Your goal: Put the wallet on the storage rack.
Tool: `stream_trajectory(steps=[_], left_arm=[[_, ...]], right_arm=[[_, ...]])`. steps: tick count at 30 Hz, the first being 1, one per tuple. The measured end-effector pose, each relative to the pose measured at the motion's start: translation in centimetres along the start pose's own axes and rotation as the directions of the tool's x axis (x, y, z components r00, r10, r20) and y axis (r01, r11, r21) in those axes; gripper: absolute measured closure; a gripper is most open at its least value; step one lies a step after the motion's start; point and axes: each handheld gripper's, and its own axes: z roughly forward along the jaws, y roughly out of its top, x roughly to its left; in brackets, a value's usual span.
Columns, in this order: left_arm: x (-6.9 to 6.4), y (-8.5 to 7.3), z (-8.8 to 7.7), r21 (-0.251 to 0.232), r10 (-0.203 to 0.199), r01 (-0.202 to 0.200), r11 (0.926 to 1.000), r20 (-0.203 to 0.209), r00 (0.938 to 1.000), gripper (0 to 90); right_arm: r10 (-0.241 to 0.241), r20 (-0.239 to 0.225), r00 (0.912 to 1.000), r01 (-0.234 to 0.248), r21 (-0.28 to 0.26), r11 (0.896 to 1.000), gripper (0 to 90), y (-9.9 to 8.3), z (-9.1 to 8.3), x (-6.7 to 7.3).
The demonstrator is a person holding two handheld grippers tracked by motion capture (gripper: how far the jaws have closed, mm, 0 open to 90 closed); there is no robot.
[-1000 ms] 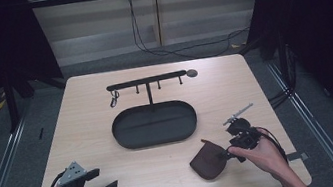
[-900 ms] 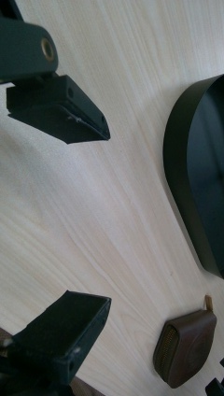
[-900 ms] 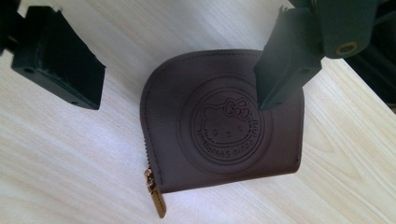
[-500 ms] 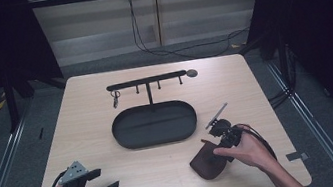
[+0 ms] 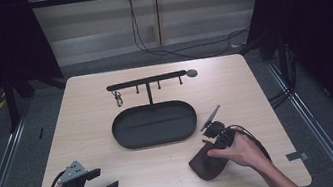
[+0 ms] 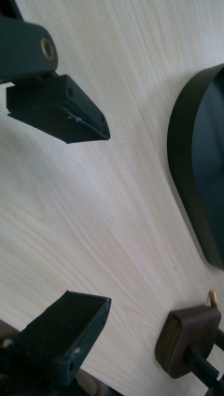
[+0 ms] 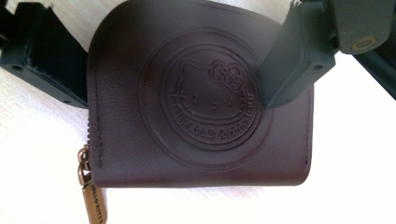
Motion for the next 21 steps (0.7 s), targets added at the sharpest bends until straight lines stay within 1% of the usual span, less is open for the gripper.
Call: stream_trajectory(steps=[2,4,7,8,10,12,14,15,17,18,19,21], left_arm=[[0.07,0.08,-0.14,-0.012,-0.002,0.002,0.9999,-0.007,1.0,16.5],[0.18,0.11,-0.16,-0.015,0.002,-0.002,0.9999,-0.021,0.9998,16.5],[0.38,0.13,-0.07,-0.014,-0.005,0.005,0.9999,-0.019,0.9998,16.5],[0.37,0.13,-0.07,-0.014,-0.004,0.004,0.9999,-0.019,0.9998,16.5],[0.34,0.09,-0.06,-0.016,-0.003,0.002,0.9999,-0.017,0.9999,16.5],[0.28,0.05,-0.05,-0.013,-0.001,0.001,0.9999,-0.014,0.9999,16.5],[0.28,0.03,-0.12,-0.012,0.002,-0.002,0.9999,-0.013,0.9999,16.5],[0.28,0.02,-0.11,-0.009,0.004,-0.004,1.0,-0.019,0.9998,16.5],[0.3,-0.01,-0.12,-0.004,0.008,-0.008,1.0,-0.026,0.9996,16.5],[0.33,-0.03,-0.11,-0.004,0.006,-0.006,1.0,-0.024,0.9997,16.5],[0.33,-0.03,-0.11,-0.004,0.005,-0.005,1.0,-0.023,0.9997,16.5],[0.27,-0.04,-0.12,-0.007,0.006,-0.006,1.0,-0.022,0.9997,16.5]], right_arm=[[0.0,-0.014,0.9999,0.0,0.01,1.0,11.2,0.1,0.06,-0.14],[-0.017,-0.02,0.9997,0.017,0.006,1.0,12.8,0.1,0.06,-0.16],[-0.003,-0.052,0.9987,0.004,0.028,1.0,13.0,0.31,0.19,-0.54],[-0.006,-0.058,0.9983,0.008,0.034,0.999,13.4,0.36,0.17,-0.59],[-0.018,-0.054,0.9984,0.019,0.034,0.999,14.4,0.41,0.19,-0.59],[-0.01,-0.063,0.998,0.012,0.038,0.999,15.0,0.5,0.17,-0.64],[-0.006,-0.054,0.9985,0.008,0.042,0.999,16.0,0.49,0.04,-0.6],[-0.016,-0.051,0.9986,0.018,0.037,0.999,16.8,0.52,0.0,-0.59],[-0.012,-0.039,0.9992,0.014,0.043,0.999,18.5,0.65,-0.21,-0.38],[-0.018,-0.031,0.9993,0.019,0.046,0.999,18.7,0.7,-0.26,-0.31],[-0.035,-0.023,0.9991,0.036,0.05,0.998,19.0,0.78,-0.31,-0.24],[-0.04,-0.014,0.9991,0.041,0.051,0.998,19.2,0.87,-0.37,-0.05]])
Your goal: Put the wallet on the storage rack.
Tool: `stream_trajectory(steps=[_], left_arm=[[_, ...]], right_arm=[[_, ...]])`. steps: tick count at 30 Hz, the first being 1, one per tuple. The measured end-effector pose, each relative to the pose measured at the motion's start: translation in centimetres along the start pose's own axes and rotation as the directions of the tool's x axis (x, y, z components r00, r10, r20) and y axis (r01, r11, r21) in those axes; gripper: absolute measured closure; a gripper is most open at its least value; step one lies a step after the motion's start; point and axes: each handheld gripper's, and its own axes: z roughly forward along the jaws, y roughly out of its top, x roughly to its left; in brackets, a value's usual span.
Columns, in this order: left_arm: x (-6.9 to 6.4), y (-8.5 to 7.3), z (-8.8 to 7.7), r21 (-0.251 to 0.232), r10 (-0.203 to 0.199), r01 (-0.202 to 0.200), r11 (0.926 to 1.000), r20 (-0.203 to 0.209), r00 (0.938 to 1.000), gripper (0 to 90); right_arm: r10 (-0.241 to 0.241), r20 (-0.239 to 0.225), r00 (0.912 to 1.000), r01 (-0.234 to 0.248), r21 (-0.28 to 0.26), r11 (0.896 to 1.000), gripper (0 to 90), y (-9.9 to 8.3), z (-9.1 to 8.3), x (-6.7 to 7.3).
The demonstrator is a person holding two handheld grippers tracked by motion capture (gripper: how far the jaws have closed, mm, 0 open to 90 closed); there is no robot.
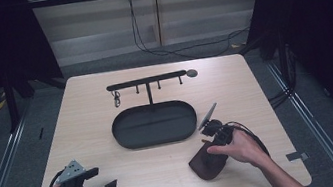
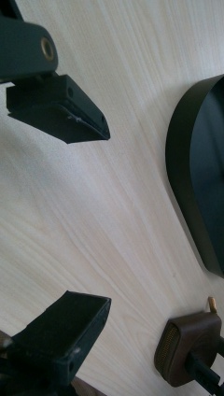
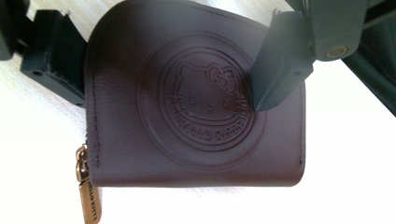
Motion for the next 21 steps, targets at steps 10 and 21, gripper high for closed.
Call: stream_trajectory(steps=[10,21], left_arm=[[0.0,0.0,0.0,0.002,0.002,-0.002,1.0,0.005,1.0,16.5],[-0.1,0.0,-0.1,0.009,0.014,-0.014,0.9999,0.014,0.9998,16.5]], right_arm=[[0.028,0.006,0.9996,-0.028,-0.05,0.998,36.3,-0.1,-1.1,-0.3],[0.034,-0.005,0.9994,-0.034,-0.103,0.994,51.7,0.0,-2.4,-0.5]])
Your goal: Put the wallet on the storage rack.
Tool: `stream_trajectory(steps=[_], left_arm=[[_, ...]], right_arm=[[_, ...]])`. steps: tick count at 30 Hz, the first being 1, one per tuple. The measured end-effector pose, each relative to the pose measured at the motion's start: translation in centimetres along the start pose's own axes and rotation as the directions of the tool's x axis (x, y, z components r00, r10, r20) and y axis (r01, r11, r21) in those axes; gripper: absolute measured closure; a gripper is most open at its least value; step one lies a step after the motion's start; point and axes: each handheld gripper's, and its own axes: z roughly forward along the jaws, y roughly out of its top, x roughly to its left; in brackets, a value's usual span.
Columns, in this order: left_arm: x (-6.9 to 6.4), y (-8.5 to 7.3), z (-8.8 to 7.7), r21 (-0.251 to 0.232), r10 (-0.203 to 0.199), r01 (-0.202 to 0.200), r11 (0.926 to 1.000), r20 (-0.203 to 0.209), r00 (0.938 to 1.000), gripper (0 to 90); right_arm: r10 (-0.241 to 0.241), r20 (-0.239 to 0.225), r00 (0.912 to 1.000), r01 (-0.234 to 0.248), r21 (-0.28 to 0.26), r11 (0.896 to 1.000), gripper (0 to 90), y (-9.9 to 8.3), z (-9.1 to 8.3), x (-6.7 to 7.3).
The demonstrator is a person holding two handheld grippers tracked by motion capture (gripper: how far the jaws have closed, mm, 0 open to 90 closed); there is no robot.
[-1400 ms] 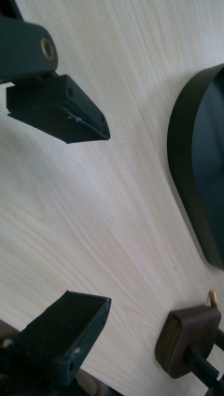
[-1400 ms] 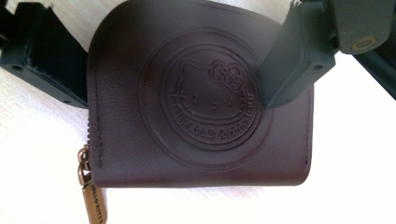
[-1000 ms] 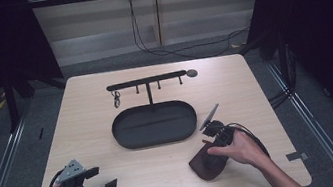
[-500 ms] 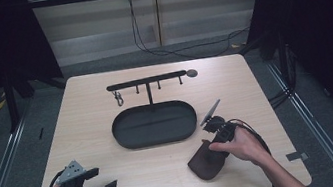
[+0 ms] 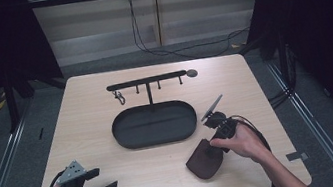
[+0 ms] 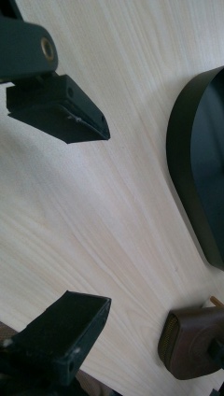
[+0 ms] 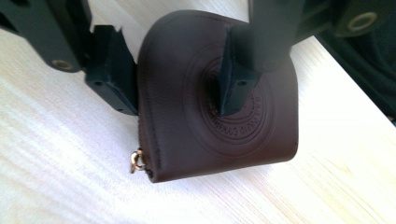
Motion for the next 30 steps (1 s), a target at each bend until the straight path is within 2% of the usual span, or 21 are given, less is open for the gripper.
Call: stream_trajectory(steps=[3,10,11,16,20,25,30], left_arm=[[0.0,0.0,0.1,0.001,-0.001,0.001,1.0,0.002,1.0,16.5],[-0.2,0.0,0.2,0.01,0.012,-0.012,0.9999,0.009,0.9999,16.5],[-0.1,0.0,0.2,0.01,0.011,-0.011,0.9999,0.011,0.9999,16.5],[-0.2,0.0,0.2,0.006,0.011,-0.011,0.9999,0.012,0.9999,16.5],[-0.2,0.0,0.3,0.011,0.013,-0.014,0.9998,0.013,0.9998,16.5],[0.0,0.0,0.2,0.008,0.003,-0.003,1.0,0.008,1.0,16.7],[-0.1,0.0,0.3,0.012,0.012,-0.012,0.9999,0.013,0.9998,16.6]], right_arm=[[0.007,-0.013,0.9999,-0.008,-0.021,1.0,56.1,0.0,-0.6,0.0],[-0.004,0.005,1.0,0.004,-0.006,1.0,57.9,0.3,-1.1,0.5],[-0.008,0.002,1.0,0.008,-0.017,1.0,58.3,0.4,-1.3,0.5],[-0.007,0.02,0.9998,0.008,-0.031,0.999,62.4,0.5,-2.3,0.6],[-0.008,0.068,0.9976,0.011,-0.04,0.999,62.6,0.7,-2.7,0.9],[-0.003,0.084,0.9964,0.007,-0.04,0.999,62.8,1.0,-3.3,0.7],[0.015,0.098,0.9951,-0.013,-0.028,1.0,62.9,1.4,-4.1,0.9]])
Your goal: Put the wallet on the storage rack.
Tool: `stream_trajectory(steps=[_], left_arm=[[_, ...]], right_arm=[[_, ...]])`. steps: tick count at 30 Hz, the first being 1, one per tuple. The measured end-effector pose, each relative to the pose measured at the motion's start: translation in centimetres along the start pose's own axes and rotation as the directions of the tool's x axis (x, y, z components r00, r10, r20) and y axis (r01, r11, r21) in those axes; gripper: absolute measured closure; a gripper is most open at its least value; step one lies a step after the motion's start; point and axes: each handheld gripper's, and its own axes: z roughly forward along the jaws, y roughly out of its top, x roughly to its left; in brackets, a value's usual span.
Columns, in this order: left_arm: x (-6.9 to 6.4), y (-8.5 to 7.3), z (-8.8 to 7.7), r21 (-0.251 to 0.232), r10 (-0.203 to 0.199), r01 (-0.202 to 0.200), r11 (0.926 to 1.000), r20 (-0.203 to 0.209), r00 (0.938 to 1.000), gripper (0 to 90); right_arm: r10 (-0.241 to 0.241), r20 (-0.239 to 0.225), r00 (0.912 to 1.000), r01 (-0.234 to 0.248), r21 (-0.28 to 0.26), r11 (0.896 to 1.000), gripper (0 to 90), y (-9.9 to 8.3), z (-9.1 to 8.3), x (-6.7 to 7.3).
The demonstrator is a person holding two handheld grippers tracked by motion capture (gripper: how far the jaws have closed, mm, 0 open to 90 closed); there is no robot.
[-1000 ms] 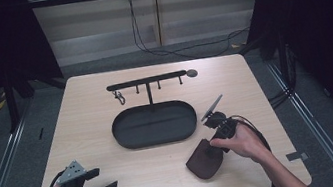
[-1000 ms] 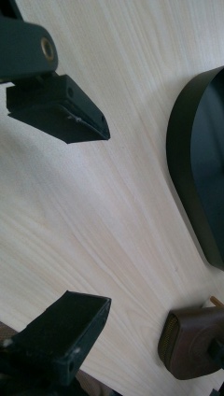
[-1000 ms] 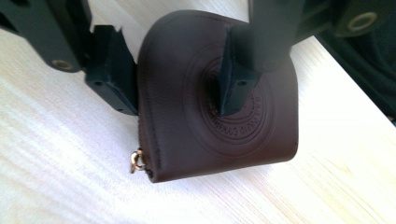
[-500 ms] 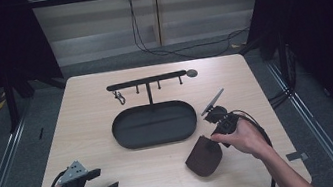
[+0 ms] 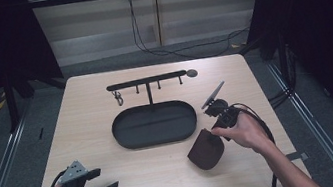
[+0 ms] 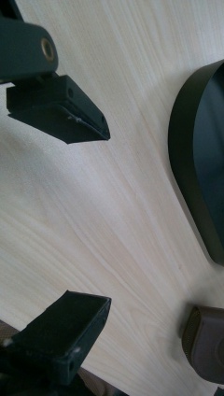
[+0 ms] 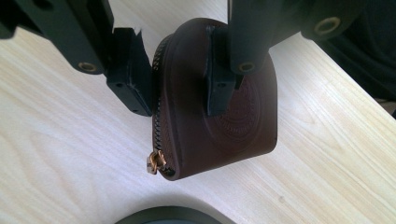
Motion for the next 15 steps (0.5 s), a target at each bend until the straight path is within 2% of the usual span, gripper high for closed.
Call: stream_trajectory(steps=[12,15], left_arm=[[0.0,0.0,0.0,0.003,0.0,0.0,1.0,0.001,1.0,16.7],[0.0,0.0,-0.1,0.0,-0.001,0.001,1.0,-0.002,1.0,16.7]], right_arm=[[-0.002,0.048,0.9989,0.001,0.014,1.0,63.0,0.7,-1.3,0.2],[-0.001,0.04,0.9992,0.0,0.02,1.0,63.1,0.8,-1.7,0.2]])
